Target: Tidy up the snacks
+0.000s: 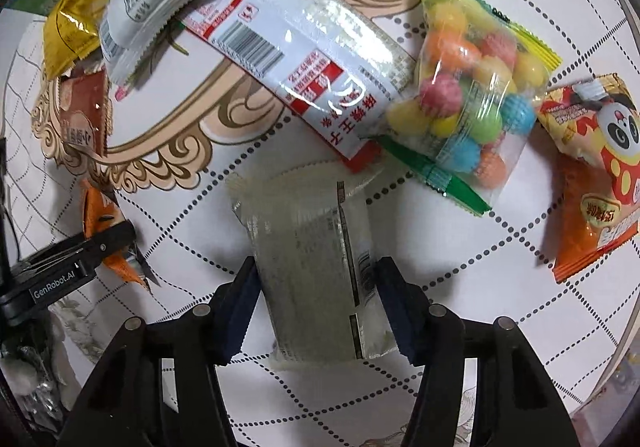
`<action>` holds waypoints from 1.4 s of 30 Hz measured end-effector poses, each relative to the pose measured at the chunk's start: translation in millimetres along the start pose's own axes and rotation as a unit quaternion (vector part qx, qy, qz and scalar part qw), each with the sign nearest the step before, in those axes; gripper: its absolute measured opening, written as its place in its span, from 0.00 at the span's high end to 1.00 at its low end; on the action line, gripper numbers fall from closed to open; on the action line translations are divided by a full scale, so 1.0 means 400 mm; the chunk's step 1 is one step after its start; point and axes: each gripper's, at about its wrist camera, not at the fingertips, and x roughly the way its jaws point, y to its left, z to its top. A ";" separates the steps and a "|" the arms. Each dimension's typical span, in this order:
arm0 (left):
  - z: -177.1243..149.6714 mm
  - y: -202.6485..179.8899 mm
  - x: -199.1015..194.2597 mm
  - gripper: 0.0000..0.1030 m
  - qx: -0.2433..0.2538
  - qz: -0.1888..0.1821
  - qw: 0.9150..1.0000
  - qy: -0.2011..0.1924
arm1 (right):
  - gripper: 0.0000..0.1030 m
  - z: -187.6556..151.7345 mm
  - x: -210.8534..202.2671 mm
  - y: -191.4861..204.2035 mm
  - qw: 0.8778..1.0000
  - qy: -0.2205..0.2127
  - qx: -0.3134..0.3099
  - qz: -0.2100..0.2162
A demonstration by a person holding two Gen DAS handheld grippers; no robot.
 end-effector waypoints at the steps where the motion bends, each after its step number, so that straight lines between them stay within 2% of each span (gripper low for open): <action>1: -0.004 -0.012 0.000 0.40 0.006 0.007 1.000 -0.003 | 0.40 -0.007 0.002 0.001 1.000 0.002 -0.001 -0.004; 5: -0.022 -0.054 -0.015 0.41 0.019 0.021 0.999 -0.022 | 0.40 -0.030 0.026 -0.005 1.000 0.003 -0.005 -0.012; 6: -0.025 -0.058 -0.025 0.47 0.017 0.022 0.999 -0.030 | 0.40 -0.033 0.027 0.000 1.000 0.003 -0.006 -0.014; 8: -0.020 -0.102 -0.038 0.48 0.015 0.023 0.999 -0.037 | 0.42 -0.048 0.037 0.018 1.000 -0.002 -0.009 -0.018; 13: -0.034 -0.116 -0.108 0.50 0.009 0.011 0.999 -0.049 | 0.44 -0.072 0.020 0.056 0.999 -0.016 -0.018 -0.020; 19: -0.013 -0.171 -0.274 0.51 0.020 -0.019 0.996 -0.082 | 0.45 -0.093 -0.072 0.105 0.999 -0.034 -0.018 0.022; 20: -0.012 -0.183 -0.305 0.51 0.023 -0.027 0.995 -0.091 | 0.52 -0.091 -0.096 0.110 0.998 -0.040 -0.020 0.033; 22: -0.003 -0.209 -0.365 0.50 0.036 -0.035 0.993 -0.110 | 0.52 -0.092 -0.159 0.131 0.997 -0.059 -0.031 0.051; 25: 0.031 -0.234 -0.408 0.50 0.049 -0.028 0.991 -0.124 | 0.52 -0.072 -0.207 0.158 0.995 -0.067 -0.056 0.044; 27: 0.071 -0.199 -0.377 0.51 0.051 -0.025 0.991 -0.118 | 0.52 -0.050 -0.201 0.156 0.995 -0.066 -0.056 0.042; 28: 0.079 -0.166 -0.323 0.51 0.050 -0.027 0.992 -0.112 | 0.52 -0.035 -0.177 0.154 0.996 -0.059 -0.061 0.032; 34: 0.102 -0.139 -0.174 0.50 0.038 -0.019 0.998 -0.049 | 0.50 -0.002 -0.020 0.138 0.999 0.001 -0.033 0.039; 36: 0.096 -0.131 -0.140 0.50 0.031 -0.019 0.999 -0.033 | 0.50 -0.005 0.006 0.141 0.999 0.001 -0.031 0.033; 40: 0.080 -0.122 -0.150 0.50 0.025 -0.032 0.999 -0.035 | 0.54 -0.025 -0.037 0.154 0.998 -0.026 -0.034 0.035; 42: 0.074 -0.111 -0.206 0.50 0.025 -0.042 0.997 -0.052 | 0.55 -0.029 -0.084 0.152 0.997 -0.046 -0.040 0.039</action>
